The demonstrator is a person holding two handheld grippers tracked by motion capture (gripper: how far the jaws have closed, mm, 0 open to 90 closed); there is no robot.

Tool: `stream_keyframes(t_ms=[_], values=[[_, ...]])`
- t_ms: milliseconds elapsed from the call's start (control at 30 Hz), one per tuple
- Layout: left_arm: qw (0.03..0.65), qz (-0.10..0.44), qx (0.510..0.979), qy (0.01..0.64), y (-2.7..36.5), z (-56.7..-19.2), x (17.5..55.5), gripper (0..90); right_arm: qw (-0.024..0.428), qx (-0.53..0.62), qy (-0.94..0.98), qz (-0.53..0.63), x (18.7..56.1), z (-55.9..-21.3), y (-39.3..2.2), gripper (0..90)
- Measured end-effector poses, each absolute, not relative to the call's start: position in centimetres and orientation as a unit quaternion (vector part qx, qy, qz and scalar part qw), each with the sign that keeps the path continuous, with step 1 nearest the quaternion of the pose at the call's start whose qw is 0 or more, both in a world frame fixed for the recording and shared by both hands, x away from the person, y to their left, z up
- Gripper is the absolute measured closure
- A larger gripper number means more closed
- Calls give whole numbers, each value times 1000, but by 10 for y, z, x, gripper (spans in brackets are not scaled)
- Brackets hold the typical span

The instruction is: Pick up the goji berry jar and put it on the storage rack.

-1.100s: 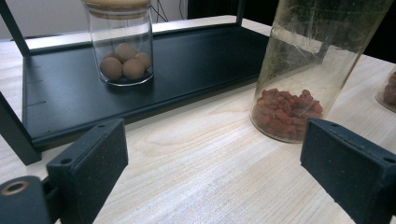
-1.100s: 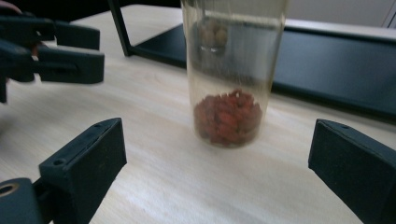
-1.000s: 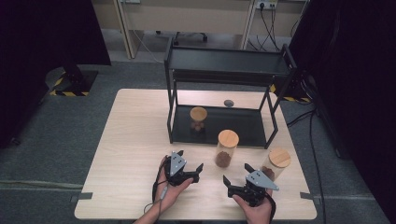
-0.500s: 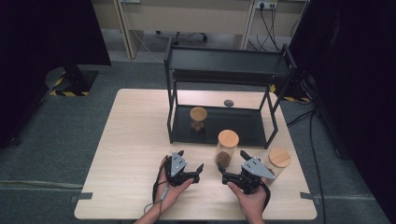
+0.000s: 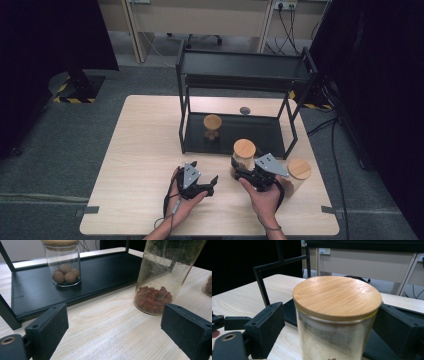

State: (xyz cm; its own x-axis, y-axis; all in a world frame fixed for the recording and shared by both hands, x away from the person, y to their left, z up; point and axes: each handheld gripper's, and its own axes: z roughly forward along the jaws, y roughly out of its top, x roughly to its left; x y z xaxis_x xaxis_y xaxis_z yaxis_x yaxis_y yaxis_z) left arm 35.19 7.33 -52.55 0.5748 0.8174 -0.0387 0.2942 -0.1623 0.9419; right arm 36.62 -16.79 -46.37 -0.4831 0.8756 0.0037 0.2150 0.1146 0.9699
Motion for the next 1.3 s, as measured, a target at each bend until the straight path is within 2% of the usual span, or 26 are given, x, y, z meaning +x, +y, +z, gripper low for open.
stream_keyframes(t_ms=[300,467,1300], values=[[519,251,720,386,73,-525,352,72,306,405,681,527,377,-467,-170,178],[518,251,721,385,73,-525,352,72,302,399,683,533,377,-468,-169,248],[517,252,722,385,73,-525,352,73,314,407,671,534,381,-453,-168,253]])
